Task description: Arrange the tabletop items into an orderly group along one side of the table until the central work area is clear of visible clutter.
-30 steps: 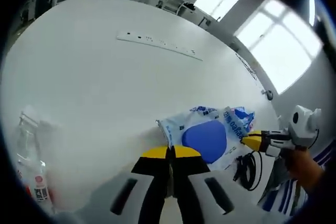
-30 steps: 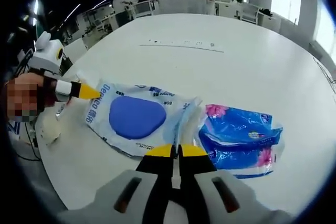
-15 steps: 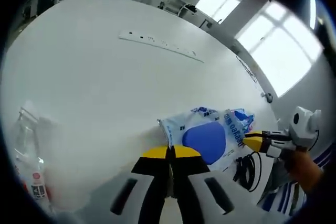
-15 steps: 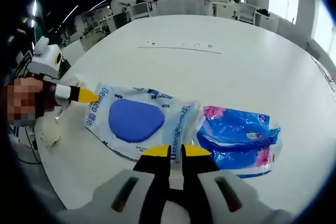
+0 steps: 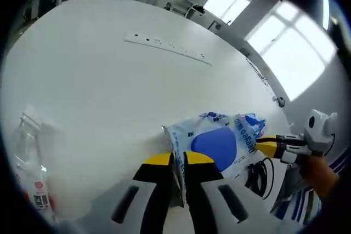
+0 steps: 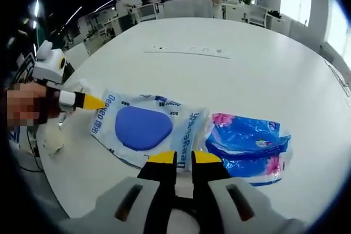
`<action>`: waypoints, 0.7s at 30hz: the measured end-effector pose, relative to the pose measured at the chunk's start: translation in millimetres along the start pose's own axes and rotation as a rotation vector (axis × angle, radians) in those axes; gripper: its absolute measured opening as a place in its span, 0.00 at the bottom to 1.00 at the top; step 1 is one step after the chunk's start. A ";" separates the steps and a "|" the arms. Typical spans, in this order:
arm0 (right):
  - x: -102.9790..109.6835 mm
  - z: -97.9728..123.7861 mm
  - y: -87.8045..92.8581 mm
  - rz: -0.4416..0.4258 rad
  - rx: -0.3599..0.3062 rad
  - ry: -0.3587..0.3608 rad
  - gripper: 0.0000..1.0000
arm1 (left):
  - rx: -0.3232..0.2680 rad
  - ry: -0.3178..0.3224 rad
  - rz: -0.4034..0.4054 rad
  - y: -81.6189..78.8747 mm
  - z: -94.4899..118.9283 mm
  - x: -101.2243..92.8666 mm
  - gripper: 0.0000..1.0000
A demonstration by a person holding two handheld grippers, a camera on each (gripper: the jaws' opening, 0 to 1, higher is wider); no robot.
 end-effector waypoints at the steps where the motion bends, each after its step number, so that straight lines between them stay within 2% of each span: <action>1: 0.3 0.1 -0.8 -0.002 -0.003 0.000 0.09 | 0.000 0.000 -0.002 0.0 0.0 0.1 0.08; 16: 4.3 5.3 -7.4 -0.002 -0.018 -0.009 0.18 | -0.015 -0.006 -0.027 -3.7 4.3 0.4 0.27; 21: 6.1 6.2 -11.6 -0.004 -0.024 -0.016 0.20 | -0.024 -0.001 -0.042 -7.4 6.3 -1.4 0.36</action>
Point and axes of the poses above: the point that each gripper's makers call its tool centre point, and the gripper's own axes: z roughly backward along the fingers, x roughly to its left, y roughly out of its underside, the point moved 2 cm from there along z, roughly backward along the fingers, and after that the axes turned 14 degrees about -x, right-handed, at the moved point
